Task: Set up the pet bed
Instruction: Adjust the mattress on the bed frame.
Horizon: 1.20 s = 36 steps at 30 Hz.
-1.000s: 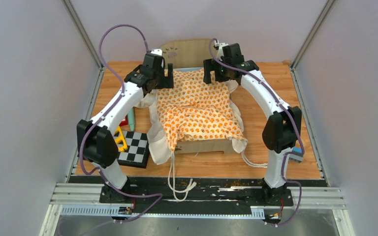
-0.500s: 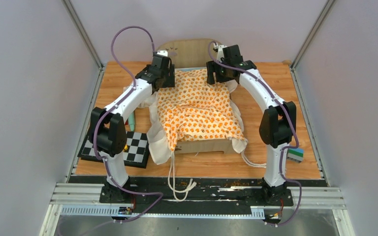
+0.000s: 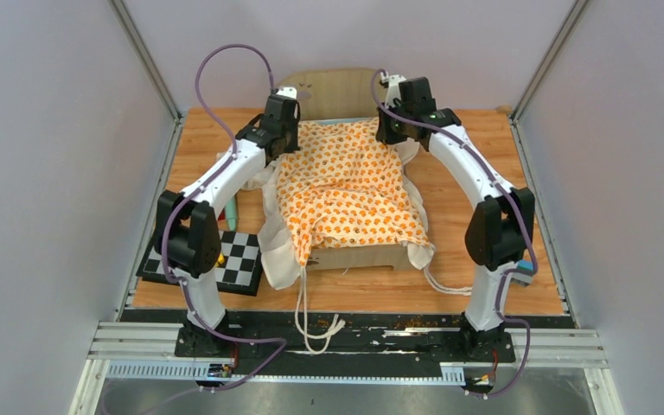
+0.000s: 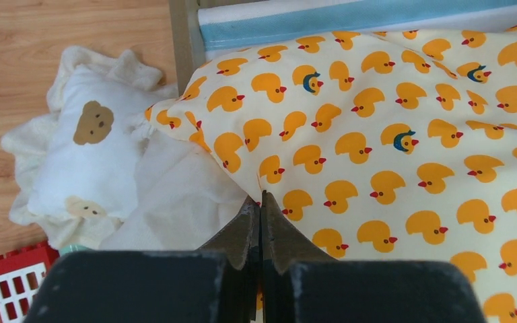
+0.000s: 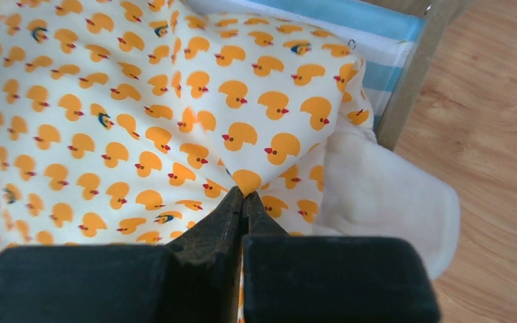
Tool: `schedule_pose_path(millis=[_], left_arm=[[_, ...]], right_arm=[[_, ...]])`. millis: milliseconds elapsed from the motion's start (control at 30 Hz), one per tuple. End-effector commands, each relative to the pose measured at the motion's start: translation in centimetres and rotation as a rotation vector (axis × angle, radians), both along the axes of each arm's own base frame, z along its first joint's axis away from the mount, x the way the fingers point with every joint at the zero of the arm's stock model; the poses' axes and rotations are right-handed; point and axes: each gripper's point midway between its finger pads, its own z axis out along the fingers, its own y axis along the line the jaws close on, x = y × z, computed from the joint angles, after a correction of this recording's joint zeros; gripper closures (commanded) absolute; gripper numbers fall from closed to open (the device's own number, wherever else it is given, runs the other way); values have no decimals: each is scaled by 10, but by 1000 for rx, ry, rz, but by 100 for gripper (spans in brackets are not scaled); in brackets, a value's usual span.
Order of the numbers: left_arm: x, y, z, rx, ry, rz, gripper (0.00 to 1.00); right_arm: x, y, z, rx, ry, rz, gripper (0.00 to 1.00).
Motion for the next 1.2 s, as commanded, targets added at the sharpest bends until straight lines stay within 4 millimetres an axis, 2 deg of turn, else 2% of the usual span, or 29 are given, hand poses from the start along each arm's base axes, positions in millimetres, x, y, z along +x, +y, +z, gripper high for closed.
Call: schedule_pose_path(millis=[0,167,300,600,667,767,1000,1167], left_arm=[[-18,4,113,-87,-262,-59,100],[-51,10,181,-148,-404,-107,100],[-87,10,228,-223,-505,-173,100],[-162,24,335,-317,-691,-260,100],[-183,28,359,-341,-739,-281,100],[-207,31,381,-372,-783,-319,100],[-255,34,417,-439,-849,-401,100],[-276,39,440,-476,-896,-415,100]], right_arm=[[-20,-6,130,114,-311,6,100],[-59,-14,203,164,-478,15,100],[-100,-18,252,166,-606,47,100],[-191,-29,360,215,-834,69,100],[-210,-29,376,230,-851,85,100],[-237,-32,399,270,-895,108,100],[-289,-42,436,388,-949,178,100],[-310,-52,452,433,-985,199,100]])
